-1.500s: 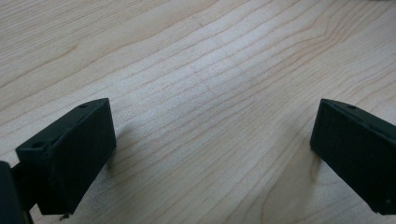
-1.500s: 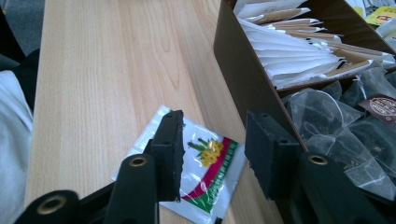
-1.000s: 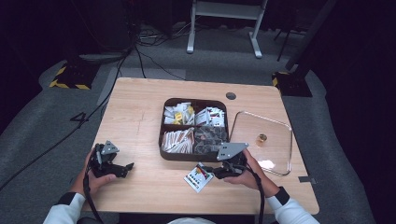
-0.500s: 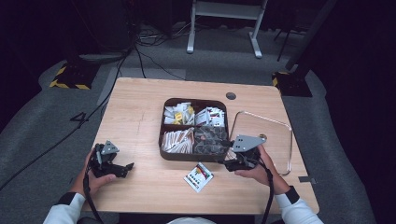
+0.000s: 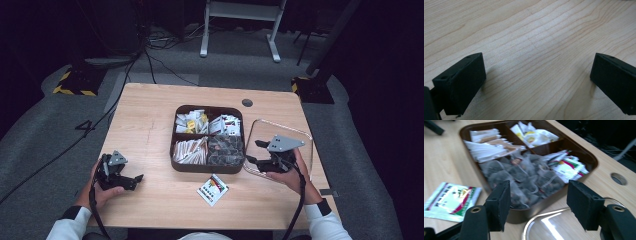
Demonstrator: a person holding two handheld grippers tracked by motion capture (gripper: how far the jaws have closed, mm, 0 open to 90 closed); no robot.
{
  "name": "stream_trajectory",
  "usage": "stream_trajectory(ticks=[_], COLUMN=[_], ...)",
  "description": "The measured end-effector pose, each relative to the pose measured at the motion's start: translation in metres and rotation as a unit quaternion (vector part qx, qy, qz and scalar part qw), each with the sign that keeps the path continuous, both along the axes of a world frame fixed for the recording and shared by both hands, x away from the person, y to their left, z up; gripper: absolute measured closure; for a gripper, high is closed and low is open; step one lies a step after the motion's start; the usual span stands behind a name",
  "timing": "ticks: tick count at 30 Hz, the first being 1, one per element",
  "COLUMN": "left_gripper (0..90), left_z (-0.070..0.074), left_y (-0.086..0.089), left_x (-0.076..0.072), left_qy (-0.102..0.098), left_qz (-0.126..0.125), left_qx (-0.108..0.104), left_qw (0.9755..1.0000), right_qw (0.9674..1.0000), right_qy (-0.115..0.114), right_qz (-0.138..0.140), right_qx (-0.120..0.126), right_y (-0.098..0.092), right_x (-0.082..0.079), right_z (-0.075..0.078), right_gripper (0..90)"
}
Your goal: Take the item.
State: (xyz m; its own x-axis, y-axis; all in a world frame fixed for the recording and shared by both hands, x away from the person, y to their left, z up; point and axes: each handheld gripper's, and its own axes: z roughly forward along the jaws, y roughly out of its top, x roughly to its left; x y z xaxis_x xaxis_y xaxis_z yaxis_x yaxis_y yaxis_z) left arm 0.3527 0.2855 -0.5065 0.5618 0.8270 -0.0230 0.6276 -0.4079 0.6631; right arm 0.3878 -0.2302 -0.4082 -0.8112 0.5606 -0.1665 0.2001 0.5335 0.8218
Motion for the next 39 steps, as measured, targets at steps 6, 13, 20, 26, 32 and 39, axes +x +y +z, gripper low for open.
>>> stream_trajectory(ticks=[6,13,20,26,32,39], left_gripper=[0.4,0.5,0.4,0.4,0.4,0.5], left_z=[0.0,0.0,0.0,0.0,0.0,0.0], left_y=[0.0,0.0,0.0,0.0,0.0,0.0], left_x=[0.0,0.0,0.0,0.0,0.0,0.0], left_qy=[0.0,0.0,0.0,-0.001,0.0,0.0], left_qz=[-0.001,-0.001,-0.001,0.0,0.0,0.0], left_qx=[0.001,0.001,0.001,0.0,0.0,-0.001], left_qw=[1.0,1.0,1.0,1.0,1.0,1.0], right_qw=[0.9993,0.9975,0.9949,0.9915,0.9877,0.9829], right_qy=[0.005,0.012,0.02,0.035,0.05,0.071], right_qz=[-0.037,-0.07,-0.099,-0.125,-0.148,-0.169], right_qx=[0.003,0.004,-0.003,-0.009,-0.011,-0.017], right_y=[-0.018,-0.037,-0.052,-0.063,-0.076,-0.087], right_x=[0.011,0.02,0.029,0.037,0.045,0.053], right_z=[-0.004,-0.01,-0.017,-0.025,-0.033,-0.044], right_gripper=[36.2,35.3,33.4,31.2,30.3,31.1])
